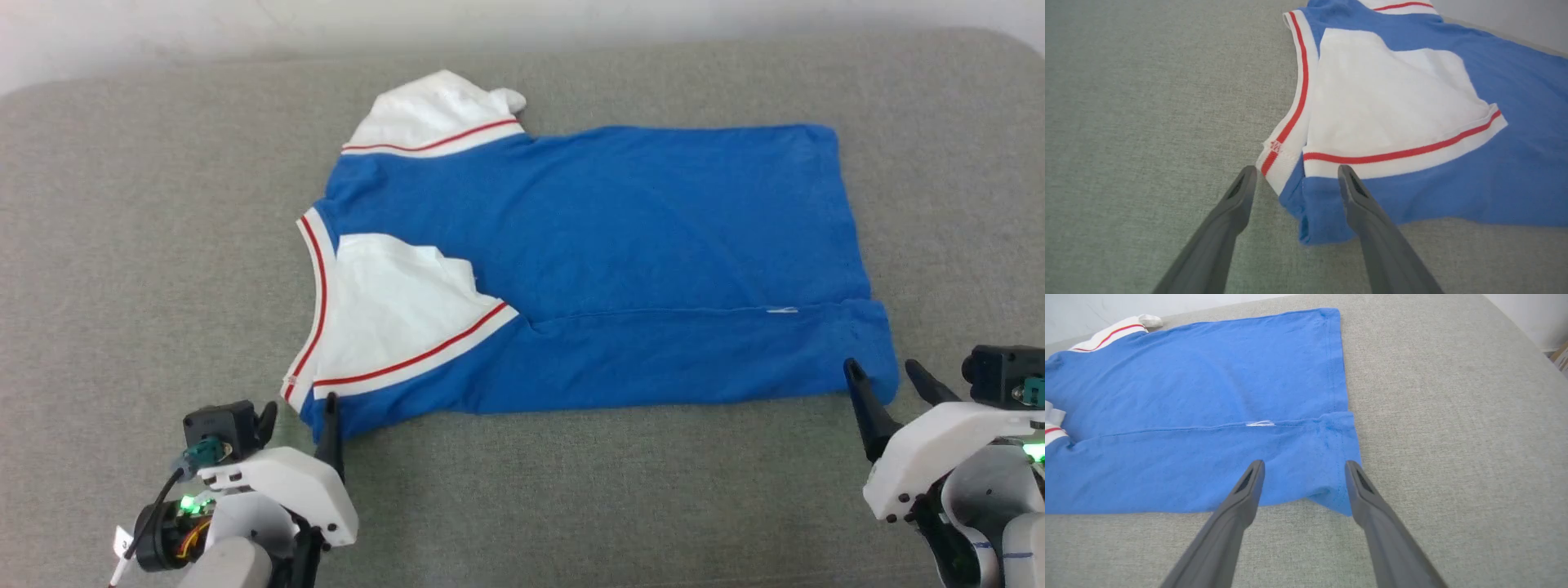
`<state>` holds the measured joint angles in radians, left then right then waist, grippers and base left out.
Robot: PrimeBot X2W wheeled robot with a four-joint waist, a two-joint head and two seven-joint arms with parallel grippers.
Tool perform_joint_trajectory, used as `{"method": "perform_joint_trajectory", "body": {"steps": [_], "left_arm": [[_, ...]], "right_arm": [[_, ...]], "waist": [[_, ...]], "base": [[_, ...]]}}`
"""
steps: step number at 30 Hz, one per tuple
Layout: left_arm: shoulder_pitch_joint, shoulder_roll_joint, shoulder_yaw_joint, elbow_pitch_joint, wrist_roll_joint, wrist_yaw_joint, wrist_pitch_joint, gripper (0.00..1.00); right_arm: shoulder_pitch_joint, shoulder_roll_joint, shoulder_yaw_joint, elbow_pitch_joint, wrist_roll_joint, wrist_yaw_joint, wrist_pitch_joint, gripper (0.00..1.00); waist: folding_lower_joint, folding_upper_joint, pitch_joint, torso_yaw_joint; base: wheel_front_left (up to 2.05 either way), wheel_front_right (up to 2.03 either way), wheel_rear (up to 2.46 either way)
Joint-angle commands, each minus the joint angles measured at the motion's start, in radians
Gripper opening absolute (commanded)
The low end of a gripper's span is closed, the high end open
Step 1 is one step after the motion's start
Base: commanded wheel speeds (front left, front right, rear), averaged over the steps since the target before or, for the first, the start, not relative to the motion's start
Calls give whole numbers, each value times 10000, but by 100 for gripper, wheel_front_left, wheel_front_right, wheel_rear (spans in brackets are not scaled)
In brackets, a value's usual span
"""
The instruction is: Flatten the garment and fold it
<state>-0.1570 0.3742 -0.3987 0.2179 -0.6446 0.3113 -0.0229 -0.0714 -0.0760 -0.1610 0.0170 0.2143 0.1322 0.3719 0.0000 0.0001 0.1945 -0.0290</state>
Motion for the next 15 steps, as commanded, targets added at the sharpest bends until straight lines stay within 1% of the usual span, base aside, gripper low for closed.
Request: {"method": "perform_joint_trajectory", "body": {"steps": [1,3,5,9,10,11,12,13,15], "left_arm": [[10,74,-22,27,134,206,127,100],[-32,118,-56,100,216,491,427,100],[-83,128,-82,150,226,661,679,100],[-225,175,-369,453,225,712,1439,100],[-252,175,-467,557,195,670,1672,84],[-271,151,-532,635,123,594,1845,41],[-289,117,-566,690,53,520,1939,16],[-296,85,-614,733,-7,425,2005,0],[-299,5,-683,816,-104,271,2046,0]], "right_arm": [[116,42,-42,-117,-158,-15,51,100],[126,101,-118,-275,-159,-15,51,100],[87,149,-128,-403,-65,-15,56,100],[-67,145,-161,-473,-122,-15,100,100],[-113,137,-178,-477,-161,-15,99,100],[-159,135,-193,-471,-168,-15,95,100],[-203,135,-208,-458,-165,-15,91,100],[-239,135,-228,-444,-163,-15,93,100],[-284,122,-287,-411,-178,-15,91,100]], "waist": [[0,-1,363,-170],[0,-1,560,-253],[0,-1,742,-341],[0,-1,1057,-428],[0,-1,1093,-441],[0,-1,1118,-453],[0,-1,1129,-458],[0,-1,1122,-447],[0,-1,1040,-377]], "base": [[0,0,0],[0,0,0],[0,0,0],[0,0,0],[0,0,0],[0,0,0],[0,0,0],[0,0,0],[0,0,0]]}}
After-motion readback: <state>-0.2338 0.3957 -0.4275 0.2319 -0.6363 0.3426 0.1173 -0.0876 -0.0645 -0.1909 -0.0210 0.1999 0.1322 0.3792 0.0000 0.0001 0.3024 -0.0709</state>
